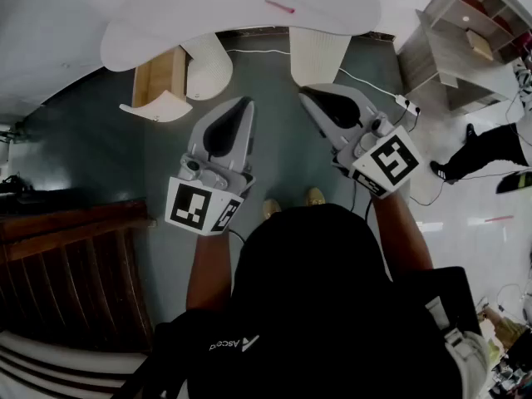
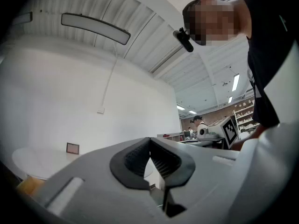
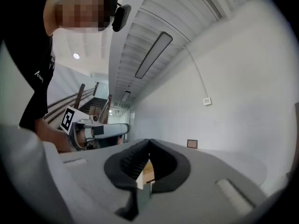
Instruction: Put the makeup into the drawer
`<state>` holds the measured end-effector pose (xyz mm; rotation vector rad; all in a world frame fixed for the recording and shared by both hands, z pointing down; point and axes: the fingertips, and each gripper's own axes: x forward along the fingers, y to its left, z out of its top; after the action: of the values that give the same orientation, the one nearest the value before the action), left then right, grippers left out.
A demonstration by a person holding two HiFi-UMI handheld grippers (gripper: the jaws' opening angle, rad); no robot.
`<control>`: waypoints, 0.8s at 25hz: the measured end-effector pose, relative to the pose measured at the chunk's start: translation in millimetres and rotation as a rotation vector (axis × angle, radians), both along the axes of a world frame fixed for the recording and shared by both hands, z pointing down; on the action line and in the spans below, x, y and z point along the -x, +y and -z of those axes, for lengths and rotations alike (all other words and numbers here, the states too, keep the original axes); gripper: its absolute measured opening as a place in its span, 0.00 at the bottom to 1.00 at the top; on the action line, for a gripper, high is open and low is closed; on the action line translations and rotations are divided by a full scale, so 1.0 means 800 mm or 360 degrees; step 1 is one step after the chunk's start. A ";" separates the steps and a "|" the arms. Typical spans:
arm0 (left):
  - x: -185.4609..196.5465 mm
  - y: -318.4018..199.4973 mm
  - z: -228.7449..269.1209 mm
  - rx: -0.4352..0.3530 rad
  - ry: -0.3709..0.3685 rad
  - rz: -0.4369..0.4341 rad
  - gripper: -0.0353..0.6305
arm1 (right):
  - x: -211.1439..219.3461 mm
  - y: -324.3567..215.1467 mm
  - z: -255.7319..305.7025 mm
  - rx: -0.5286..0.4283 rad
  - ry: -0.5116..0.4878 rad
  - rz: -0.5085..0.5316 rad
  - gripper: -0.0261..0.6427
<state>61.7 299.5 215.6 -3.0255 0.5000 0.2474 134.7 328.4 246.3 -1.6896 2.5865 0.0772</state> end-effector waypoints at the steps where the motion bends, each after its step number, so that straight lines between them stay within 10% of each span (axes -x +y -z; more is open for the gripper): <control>1: -0.002 0.000 0.000 -0.0001 0.0000 0.0001 0.07 | -0.002 0.000 0.000 -0.0001 0.0002 -0.0001 0.04; 20: -0.072 -0.003 0.003 -0.0056 -0.0049 0.0144 0.07 | -0.077 0.000 -0.001 -0.0026 -0.0013 0.0078 0.04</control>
<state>119.0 297.4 213.2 -2.9584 0.6214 0.2017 196.4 328.7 247.0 -1.6168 2.6124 0.0891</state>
